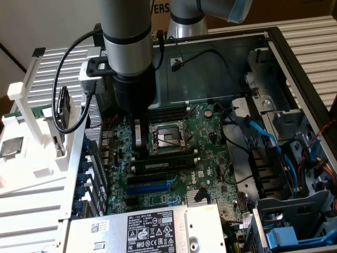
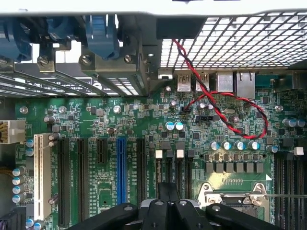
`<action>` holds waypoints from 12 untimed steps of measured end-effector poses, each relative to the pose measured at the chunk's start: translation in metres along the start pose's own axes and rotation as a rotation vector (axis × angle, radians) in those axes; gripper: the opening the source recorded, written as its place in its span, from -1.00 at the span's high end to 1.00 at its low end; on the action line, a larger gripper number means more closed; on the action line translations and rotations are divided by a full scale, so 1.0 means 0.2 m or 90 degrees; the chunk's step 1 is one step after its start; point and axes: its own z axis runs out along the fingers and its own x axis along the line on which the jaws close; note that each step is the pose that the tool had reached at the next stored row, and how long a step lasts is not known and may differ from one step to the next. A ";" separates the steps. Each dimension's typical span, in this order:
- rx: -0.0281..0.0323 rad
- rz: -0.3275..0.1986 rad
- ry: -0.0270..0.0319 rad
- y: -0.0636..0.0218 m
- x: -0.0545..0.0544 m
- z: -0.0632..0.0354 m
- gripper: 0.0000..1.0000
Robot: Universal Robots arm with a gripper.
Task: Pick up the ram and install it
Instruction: 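Press down the ram until it locks into place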
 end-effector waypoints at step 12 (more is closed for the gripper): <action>0.0060 0.000 -0.0002 0.000 0.00 0.010 0.78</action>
